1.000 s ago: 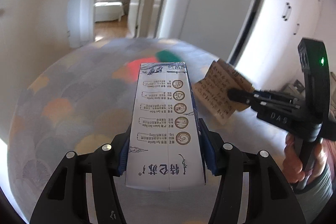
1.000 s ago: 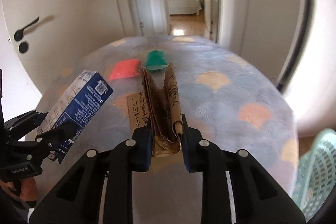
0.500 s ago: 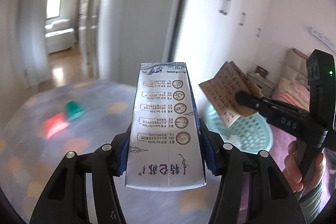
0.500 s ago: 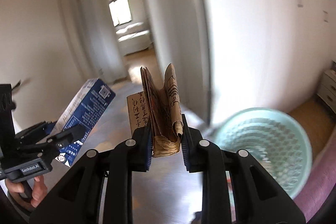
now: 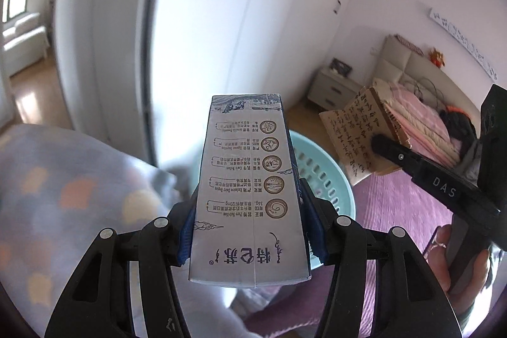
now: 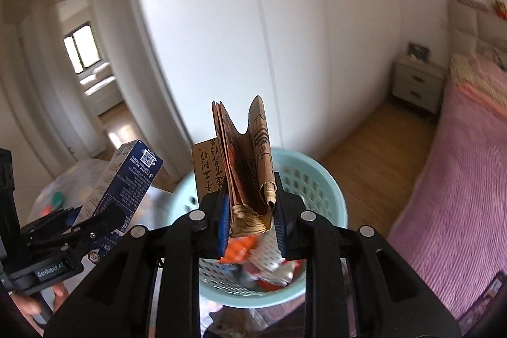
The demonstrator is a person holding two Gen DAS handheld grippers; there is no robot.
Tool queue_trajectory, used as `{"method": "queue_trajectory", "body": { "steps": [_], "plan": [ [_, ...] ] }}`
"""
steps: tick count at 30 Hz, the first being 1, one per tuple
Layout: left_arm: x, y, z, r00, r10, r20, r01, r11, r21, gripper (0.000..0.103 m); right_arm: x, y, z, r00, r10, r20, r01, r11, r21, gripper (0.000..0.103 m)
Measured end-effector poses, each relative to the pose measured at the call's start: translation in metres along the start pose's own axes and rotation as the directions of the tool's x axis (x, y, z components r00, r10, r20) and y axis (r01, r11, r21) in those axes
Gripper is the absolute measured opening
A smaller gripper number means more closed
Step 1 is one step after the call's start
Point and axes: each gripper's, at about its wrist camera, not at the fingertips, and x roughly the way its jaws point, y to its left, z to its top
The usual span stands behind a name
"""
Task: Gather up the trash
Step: 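Carry milk carton and brown booklet to the basket and release both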
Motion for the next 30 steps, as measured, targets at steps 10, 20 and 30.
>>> {"method": "queue_trajectory", "body": {
  "steps": [10, 20, 30],
  "plan": [
    [0.062, -0.005, 0.002, 0.997, 0.018, -0.071, -0.017, 1.0, 0.017, 0.055, 0.026, -0.032, 0.0, 0.998, -0.035, -0.061, 0.038, 0.998, 0.054, 0.022],
    [0.052, 0.001, -0.001, 0.998, 0.043, -0.04, -0.042, 0.999, 0.004, 0.068, 0.064, -0.017, -0.001, 0.992, -0.045, -0.121, 0.05, 0.998, 0.04, 0.046],
    [-0.012, 0.027, -0.016, 0.998, 0.03, 0.048, -0.027, 0.999, -0.045, 0.072, 0.04, 0.009, -0.013, 0.993, -0.043, -0.112, 0.041, 0.999, -0.016, 0.047]
  ]
}}
